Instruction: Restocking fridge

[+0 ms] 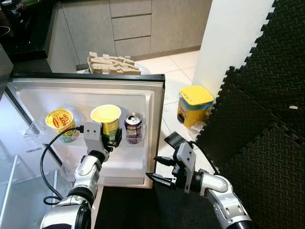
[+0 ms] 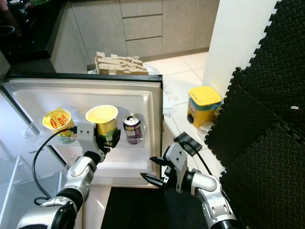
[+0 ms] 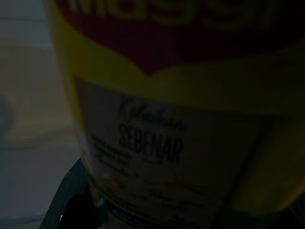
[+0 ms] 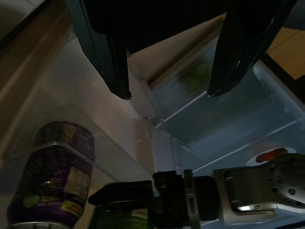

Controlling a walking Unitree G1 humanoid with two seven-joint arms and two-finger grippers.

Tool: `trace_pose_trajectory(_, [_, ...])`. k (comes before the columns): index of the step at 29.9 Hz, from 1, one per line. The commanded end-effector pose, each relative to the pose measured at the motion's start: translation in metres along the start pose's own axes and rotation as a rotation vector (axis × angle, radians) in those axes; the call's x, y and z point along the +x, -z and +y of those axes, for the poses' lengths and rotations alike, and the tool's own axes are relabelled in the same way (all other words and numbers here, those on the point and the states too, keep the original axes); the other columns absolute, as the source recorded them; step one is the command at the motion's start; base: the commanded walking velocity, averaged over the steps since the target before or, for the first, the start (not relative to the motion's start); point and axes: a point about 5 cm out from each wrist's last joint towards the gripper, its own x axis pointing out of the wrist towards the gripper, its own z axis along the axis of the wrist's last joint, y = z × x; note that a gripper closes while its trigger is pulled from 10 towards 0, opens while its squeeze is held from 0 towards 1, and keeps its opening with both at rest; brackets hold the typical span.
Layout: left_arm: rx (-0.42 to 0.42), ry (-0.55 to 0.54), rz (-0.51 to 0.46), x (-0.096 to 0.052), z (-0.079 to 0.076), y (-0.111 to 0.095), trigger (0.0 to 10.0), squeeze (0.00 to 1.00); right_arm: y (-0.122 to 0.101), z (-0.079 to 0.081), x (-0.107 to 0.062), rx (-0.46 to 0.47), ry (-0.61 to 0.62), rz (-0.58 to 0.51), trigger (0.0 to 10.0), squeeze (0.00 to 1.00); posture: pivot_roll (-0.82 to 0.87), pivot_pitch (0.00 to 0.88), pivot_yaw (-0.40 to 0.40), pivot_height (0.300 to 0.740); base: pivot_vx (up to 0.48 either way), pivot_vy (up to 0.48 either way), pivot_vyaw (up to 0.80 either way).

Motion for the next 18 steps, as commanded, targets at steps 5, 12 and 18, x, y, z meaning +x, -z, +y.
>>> trace_pose_trajectory(5, [-0.026, 0.013, -0.045, 0.009, -0.008, -0.009, 10.0, 0.00, -0.006, 0.006, 0.000, 0.007, -0.002, -0.018, 10.0, 0.00, -0.21, 0.123, 0.029, 0.740, 0.000, 0.000, 0.00])
trace_pose_trajectory(12, [-0.016, 0.012, -0.089, 0.015, -0.008, -0.020, 10.0, 0.00, -0.007, 0.012, -0.003, 0.018, -0.006, -0.015, 10.0, 0.00, -0.22, 0.143, 0.028, 0.740, 0.000, 0.000, 0.00])
trace_pose_trajectory(18, [-0.015, 0.004, -0.099, 0.018, -0.007, -0.024, 10.0, 0.00, -0.007, 0.014, -0.004, 0.022, -0.005, -0.011, 10.0, 0.00, -0.22, 0.150, 0.030, 0.740, 0.000, 0.000, 0.00])
